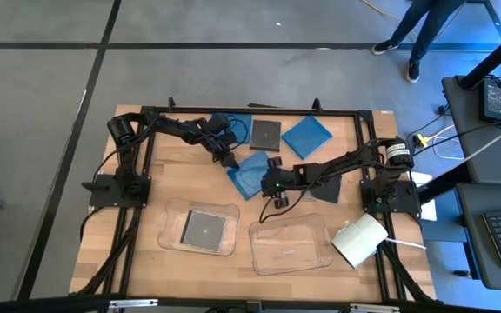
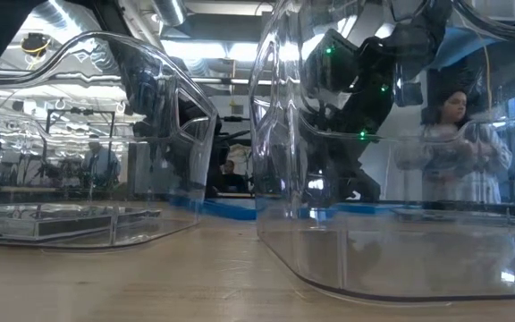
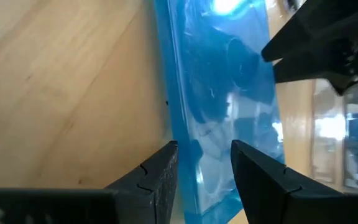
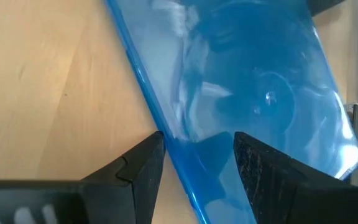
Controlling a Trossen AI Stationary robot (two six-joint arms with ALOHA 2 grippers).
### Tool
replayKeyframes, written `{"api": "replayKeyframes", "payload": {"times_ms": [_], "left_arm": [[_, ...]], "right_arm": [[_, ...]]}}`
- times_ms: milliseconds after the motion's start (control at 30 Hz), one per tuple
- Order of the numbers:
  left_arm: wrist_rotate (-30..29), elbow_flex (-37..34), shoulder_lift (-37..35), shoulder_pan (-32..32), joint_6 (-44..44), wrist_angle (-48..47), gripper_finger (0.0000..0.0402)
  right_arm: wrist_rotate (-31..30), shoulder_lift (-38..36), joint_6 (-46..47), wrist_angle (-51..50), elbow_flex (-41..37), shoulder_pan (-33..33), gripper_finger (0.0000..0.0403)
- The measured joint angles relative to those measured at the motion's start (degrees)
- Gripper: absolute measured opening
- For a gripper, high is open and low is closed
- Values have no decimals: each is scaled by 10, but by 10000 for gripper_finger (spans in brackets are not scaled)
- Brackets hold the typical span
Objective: Pick & place jewel cases by type
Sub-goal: Put the bottom blue CD case into the right transparent bin
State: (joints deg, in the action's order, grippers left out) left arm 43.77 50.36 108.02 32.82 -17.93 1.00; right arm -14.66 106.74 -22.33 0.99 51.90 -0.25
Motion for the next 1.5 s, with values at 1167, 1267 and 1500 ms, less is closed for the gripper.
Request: {"api": "replayKeyframes", "payload": {"times_ms": [1167,1267,1500], "left_arm": [[143,-1,0,0,-38,30,143],[144,-1,0,0,-39,30,143],[145,-1,0,0,-40,30,143]], "right_arm": [[35,0,-7,17,0,-6,199],[32,0,-7,17,0,-6,199],[31,1,-7,31,0,-6,199]]}}
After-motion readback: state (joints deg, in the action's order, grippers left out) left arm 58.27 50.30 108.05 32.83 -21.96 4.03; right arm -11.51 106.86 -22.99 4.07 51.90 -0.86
